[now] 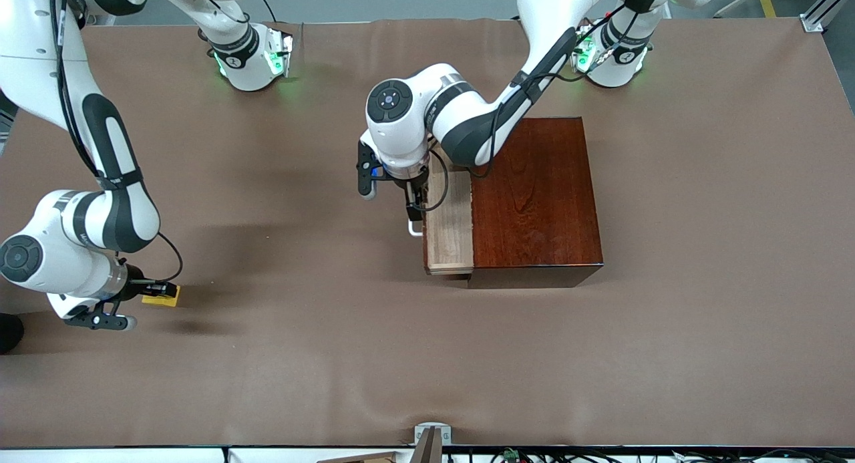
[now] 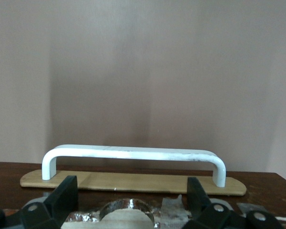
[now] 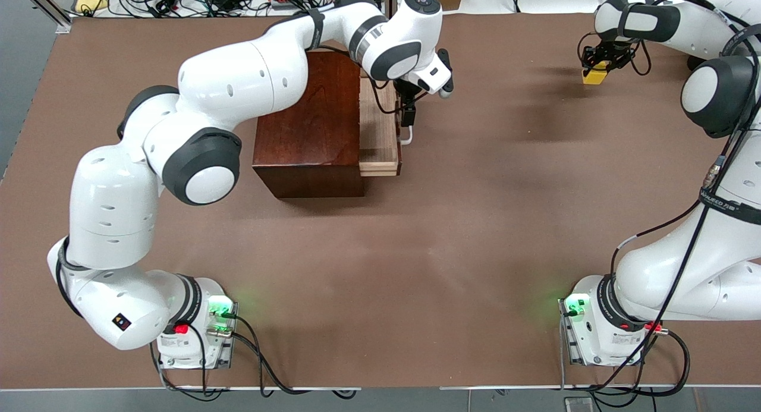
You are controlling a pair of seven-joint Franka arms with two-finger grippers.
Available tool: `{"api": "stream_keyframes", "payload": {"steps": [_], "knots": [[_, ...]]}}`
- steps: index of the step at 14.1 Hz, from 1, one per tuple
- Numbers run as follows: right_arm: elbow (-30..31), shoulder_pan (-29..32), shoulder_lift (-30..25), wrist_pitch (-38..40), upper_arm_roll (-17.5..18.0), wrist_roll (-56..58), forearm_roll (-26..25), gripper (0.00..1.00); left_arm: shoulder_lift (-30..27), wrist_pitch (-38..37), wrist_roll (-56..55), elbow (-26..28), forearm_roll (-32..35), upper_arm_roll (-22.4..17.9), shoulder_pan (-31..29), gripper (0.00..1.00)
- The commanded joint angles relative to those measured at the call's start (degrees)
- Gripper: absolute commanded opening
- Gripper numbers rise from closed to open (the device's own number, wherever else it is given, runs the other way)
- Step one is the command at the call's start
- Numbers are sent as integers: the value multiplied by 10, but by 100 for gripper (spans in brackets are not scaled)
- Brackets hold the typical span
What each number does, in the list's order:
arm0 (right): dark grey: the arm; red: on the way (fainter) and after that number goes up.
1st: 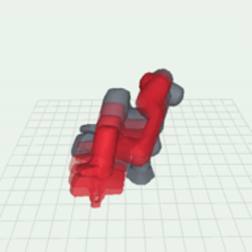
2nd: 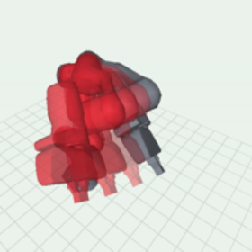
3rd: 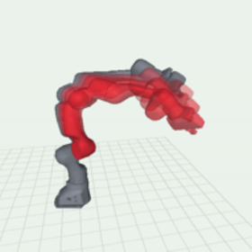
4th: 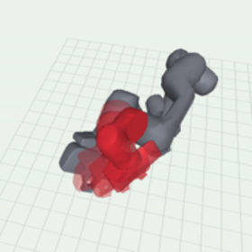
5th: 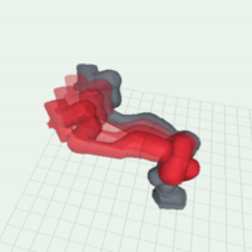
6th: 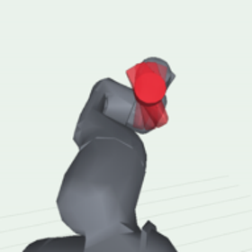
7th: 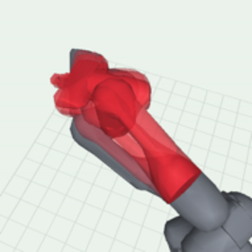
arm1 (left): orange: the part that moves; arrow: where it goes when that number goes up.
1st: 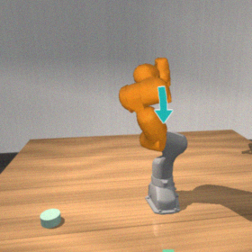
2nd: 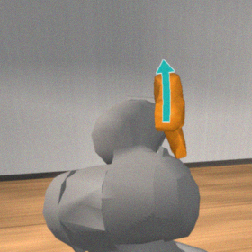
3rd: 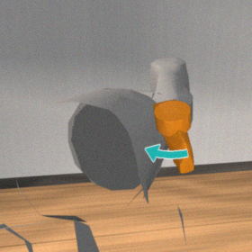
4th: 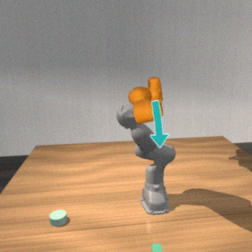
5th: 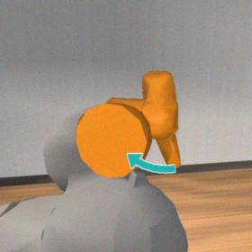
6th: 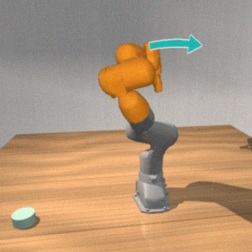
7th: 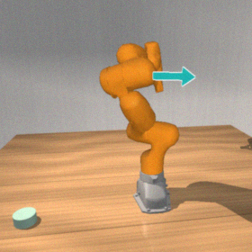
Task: Open drawer, take yellow block, close drawer
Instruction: 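Push the drawer shut with the left gripper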
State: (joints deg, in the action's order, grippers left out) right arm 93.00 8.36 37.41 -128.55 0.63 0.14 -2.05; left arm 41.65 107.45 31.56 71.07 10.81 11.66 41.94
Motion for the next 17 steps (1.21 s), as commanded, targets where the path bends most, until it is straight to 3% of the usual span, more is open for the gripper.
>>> {"api": "stream_keyframes", "payload": {"steps": [1, 6, 9, 10, 11, 12, 13, 14, 17], "knots": [[7, 3, 8, -11, 4, -6, 30, 0, -15, -94, -1, 22, 24, -23, -3, 100], [52, -7, 6, -53, 3, -4, 41, 0, -16, -197, -1, 21, 89, -23, -3, 100], [79, -10, 6, -79, 3, -5, 41, 0, -25, -219, 1, 21, 98, -23, -5, 100], [83, -11, 6, -83, 3, -5, 41, 9, -26, -219, 0, 21, 94, -22, -6, 100], [84, -11, 6, -82, 3, -5, 41, 28, -25, -215, -10, 18, 93, -22, -2, 100], [84, -18, 7, -81, 3, -6, 41, 50, -25, -193, -12, 17, 94, -23, 1, 100], [84, -19, 6, -81, 2, -6, 41, 79, -26, -163, -24, 17, 93, -20, 1, 100], [84, -17, 6, -80, 3, -5, 41, 100, -27, -144, -50, 17, 93, -19, 1, 100], [83, -18, -1, -75, 2, 1, 41, 100, -61, -89, -149, 17, 90, -17, -4, 100]]}}
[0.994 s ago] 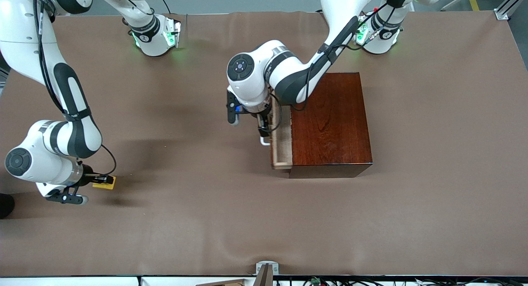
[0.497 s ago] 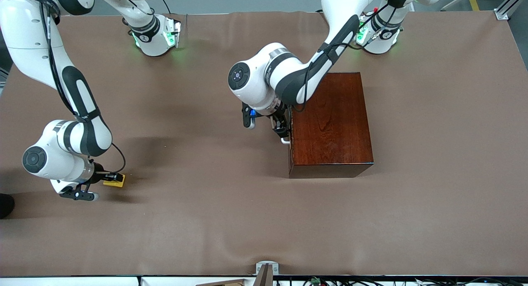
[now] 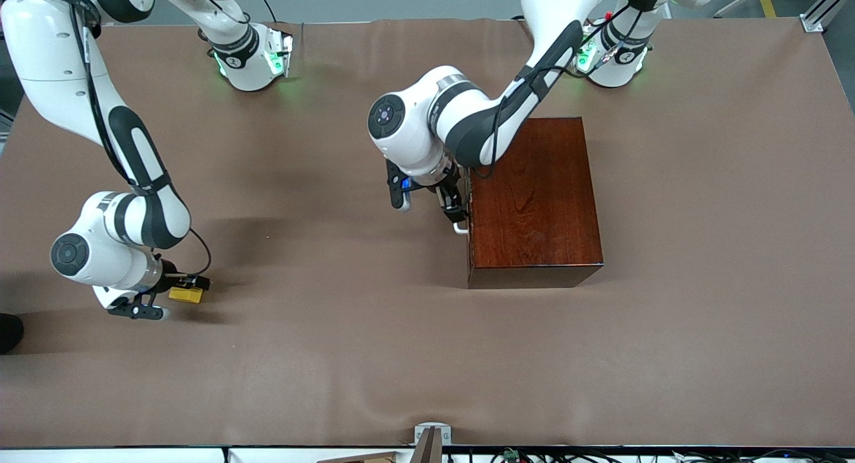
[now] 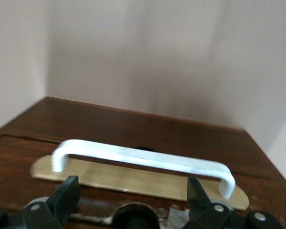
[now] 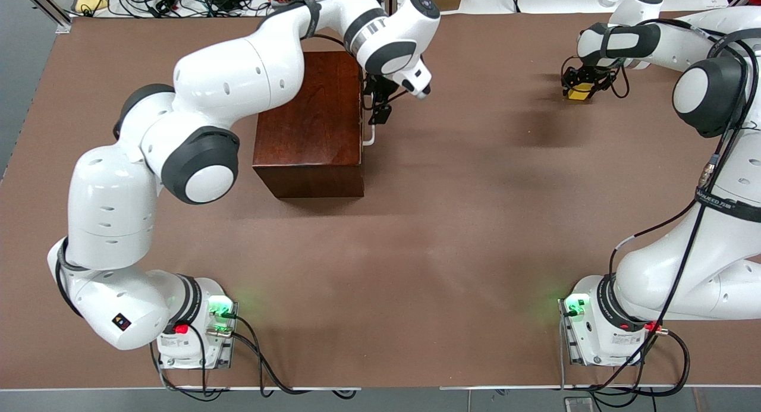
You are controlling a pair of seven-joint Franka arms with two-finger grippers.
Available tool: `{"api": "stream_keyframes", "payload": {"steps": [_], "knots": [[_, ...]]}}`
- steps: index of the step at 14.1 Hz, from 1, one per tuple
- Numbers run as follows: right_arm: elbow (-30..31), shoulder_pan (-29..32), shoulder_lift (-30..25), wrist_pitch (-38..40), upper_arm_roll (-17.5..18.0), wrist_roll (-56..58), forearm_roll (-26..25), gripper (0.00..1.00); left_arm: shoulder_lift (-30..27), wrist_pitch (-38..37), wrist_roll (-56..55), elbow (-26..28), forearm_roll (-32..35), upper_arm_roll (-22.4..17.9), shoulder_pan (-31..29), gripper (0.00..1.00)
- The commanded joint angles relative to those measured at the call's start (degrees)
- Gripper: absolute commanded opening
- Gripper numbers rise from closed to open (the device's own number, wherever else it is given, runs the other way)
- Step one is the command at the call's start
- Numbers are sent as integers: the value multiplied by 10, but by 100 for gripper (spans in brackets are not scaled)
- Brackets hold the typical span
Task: Open drawer, take yellow block, close drawer
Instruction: 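Push the drawer shut with the left gripper, then place the cube on the table with the right gripper while the left gripper withdraws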
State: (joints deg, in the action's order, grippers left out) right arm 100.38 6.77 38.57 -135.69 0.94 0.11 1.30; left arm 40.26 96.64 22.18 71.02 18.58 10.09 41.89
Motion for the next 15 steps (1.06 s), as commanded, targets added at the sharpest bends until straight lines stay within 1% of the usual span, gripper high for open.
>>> {"api": "stream_keyframes", "payload": {"steps": [1, 3, 5, 7, 8, 11, 13, 14, 15], "knots": [[8, -2, -15, -4, -1, 3, 7, 100, -55, 21, -99, 18, 12, -2, -5, 100], [6, -4, -42, 4, -1, 3, 2, 100, -86, 21, -203, 18, 10, -5, -10, 100], [2, -5, -65, 23, -2, 8, -2, 100, -111, 20, -340, 18, -4, -3, -40, 100], [1, -4, -84, 34, -2, 34, -3, 100, -146, 16, -455, 20, -73, -6, -89, 100], [1, -4, -96, 44, -2, 42, -3, 100, -163, 13, -490, 24, -99, -6, -121, 100], [-1, -7, -140, 109, -1, 44, -3, 100, -199, -34, -500, 27, -142, -3, -208, 100], [-11, -11, -172, 166, -1, 44, -3, 100, -225, -50, -500, 27, -195, -1, -261, 100], [-20, -11, -186, 198, 0, 43, -3, 100, -234, -62, -502, 27, -204, -1, -278, 100], [-32, -14, -201, 236, 1, 42, -3, 100, -243, -92, -504, 29, -204, -3, -290, 100]]}}
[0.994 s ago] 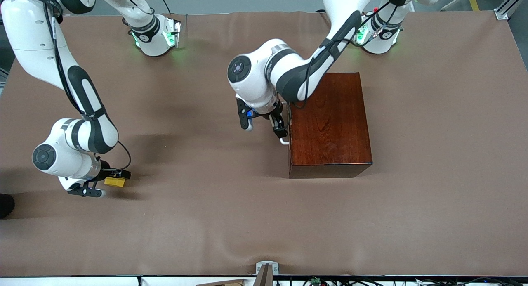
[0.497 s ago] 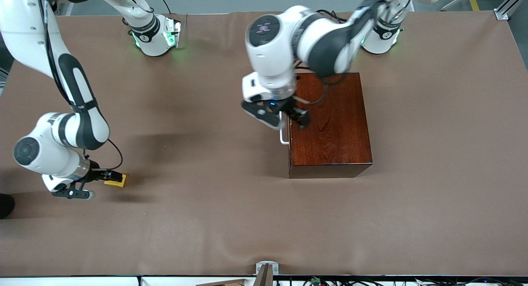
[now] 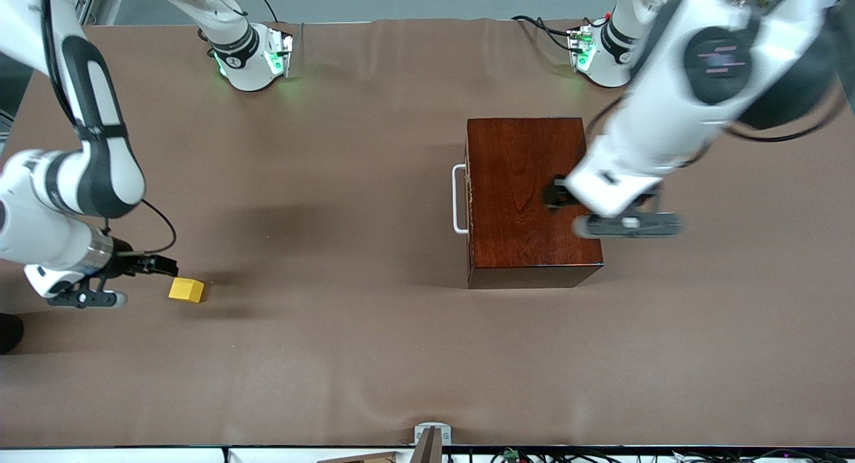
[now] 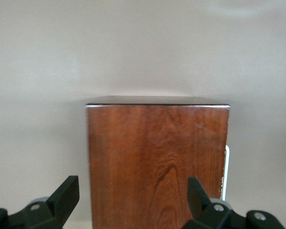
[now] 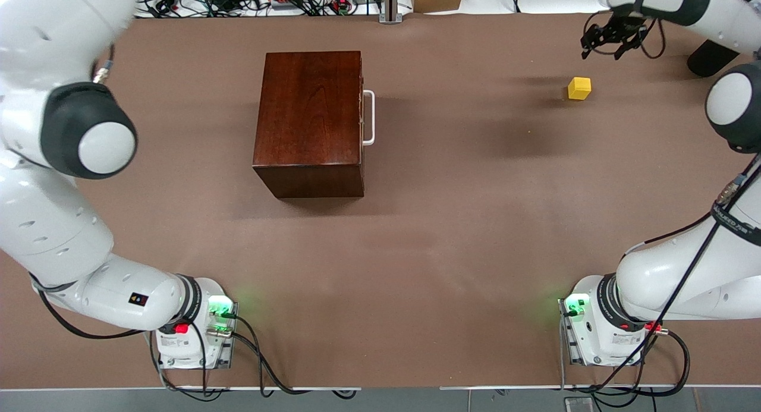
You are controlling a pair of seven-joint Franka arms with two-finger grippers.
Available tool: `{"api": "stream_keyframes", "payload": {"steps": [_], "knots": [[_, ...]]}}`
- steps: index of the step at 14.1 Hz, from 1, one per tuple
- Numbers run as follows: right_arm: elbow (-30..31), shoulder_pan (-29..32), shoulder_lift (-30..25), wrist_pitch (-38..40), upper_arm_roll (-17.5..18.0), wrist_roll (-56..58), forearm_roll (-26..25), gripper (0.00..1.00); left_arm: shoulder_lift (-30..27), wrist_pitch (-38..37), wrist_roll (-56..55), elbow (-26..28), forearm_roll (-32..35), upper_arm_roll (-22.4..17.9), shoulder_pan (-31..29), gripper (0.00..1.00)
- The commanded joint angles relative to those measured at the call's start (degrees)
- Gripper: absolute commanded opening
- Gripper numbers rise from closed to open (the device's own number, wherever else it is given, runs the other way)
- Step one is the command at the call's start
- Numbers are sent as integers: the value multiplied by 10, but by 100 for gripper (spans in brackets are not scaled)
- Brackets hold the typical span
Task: Open drawer, take yellow block, close drawer
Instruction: 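Place the cube on the table with the right gripper while the left gripper withdraws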
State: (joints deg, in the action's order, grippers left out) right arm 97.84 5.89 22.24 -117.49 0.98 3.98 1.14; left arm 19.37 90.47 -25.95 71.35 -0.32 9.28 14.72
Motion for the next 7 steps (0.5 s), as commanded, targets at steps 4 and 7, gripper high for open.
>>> {"api": "stream_keyframes", "payload": {"steps": [4, 7], "knots": [[-18, -29, -105, 160, 1, -2, -2, 100, -94, -56, -16, 78, -14, -1, -88, 100], [-19, -33, -147, 197, 2, -4, 1, 100, -156, -38, 6, 155, -19, -58, -95, 100]]}}
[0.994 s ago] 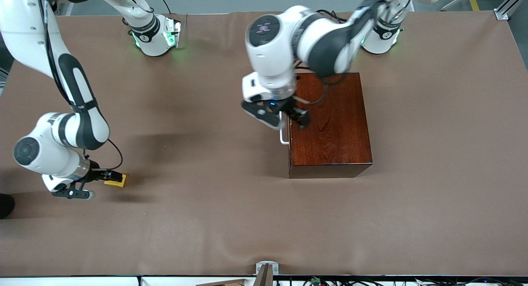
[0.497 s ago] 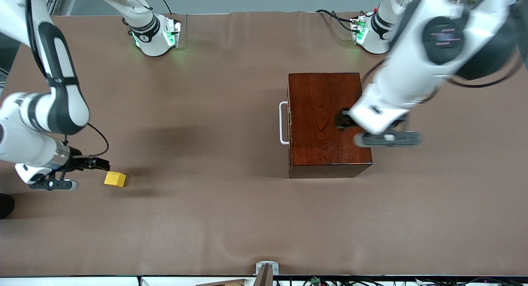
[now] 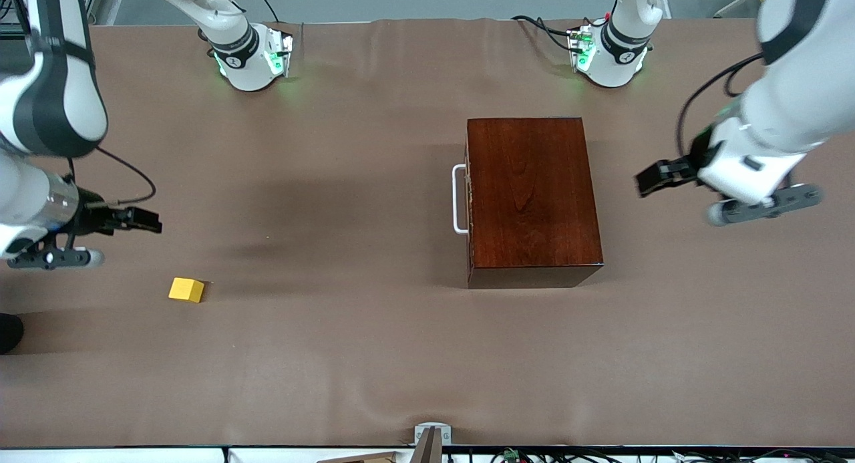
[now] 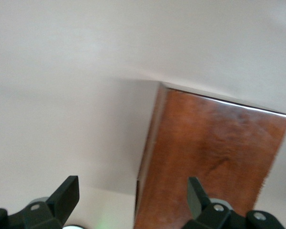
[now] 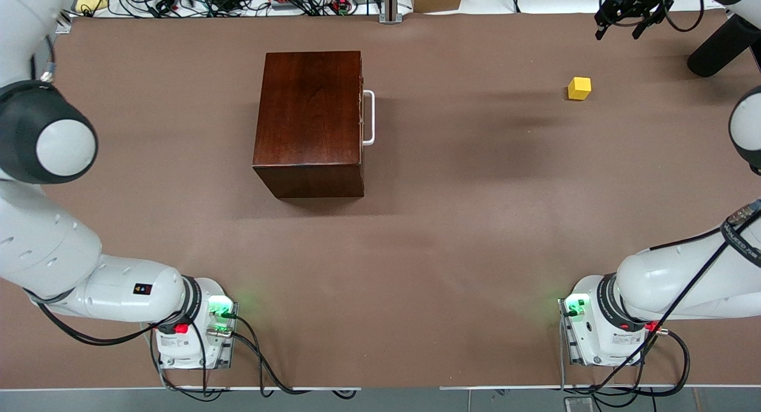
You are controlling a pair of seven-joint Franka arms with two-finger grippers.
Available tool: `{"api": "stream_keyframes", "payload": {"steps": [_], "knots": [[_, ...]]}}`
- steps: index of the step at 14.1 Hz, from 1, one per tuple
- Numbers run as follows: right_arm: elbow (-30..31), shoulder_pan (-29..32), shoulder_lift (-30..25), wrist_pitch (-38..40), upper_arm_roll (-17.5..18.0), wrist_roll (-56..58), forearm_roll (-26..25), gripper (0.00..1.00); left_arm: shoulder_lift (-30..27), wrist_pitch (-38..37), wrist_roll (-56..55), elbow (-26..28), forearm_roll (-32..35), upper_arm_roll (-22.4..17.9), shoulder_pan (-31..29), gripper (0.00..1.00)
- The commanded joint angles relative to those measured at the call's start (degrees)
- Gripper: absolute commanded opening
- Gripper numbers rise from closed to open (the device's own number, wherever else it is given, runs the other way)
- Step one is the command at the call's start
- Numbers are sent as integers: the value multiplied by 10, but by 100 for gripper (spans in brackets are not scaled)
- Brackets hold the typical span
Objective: Open drawer, take yellow block, close drawer
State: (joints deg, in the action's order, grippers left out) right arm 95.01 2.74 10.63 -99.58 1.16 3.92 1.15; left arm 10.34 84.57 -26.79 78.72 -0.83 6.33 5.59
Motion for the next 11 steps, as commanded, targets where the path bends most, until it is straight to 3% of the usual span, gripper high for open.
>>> {"api": "stream_keyframes", "payload": {"steps": [1, 3, 6, 11], "knots": [[5, 0, -42, 33, 1, -3, 3, 100, -87, 35, 63, 110, -15, -40, -5, 100], [-3, -1, -60, 62, 2, -3, 7, 100, -116, 59, 141, 152, -16, -64, -7, 100], [-56, -2, -69, 126, 5, -23, 9, 100, -153, 95, 197, 201, -15, -65, -14, 100], [-83, -23, -88, 170, 8, -69, 20, 100, -144, 92, 249, 179, -11, -65, -15, 100]]}}
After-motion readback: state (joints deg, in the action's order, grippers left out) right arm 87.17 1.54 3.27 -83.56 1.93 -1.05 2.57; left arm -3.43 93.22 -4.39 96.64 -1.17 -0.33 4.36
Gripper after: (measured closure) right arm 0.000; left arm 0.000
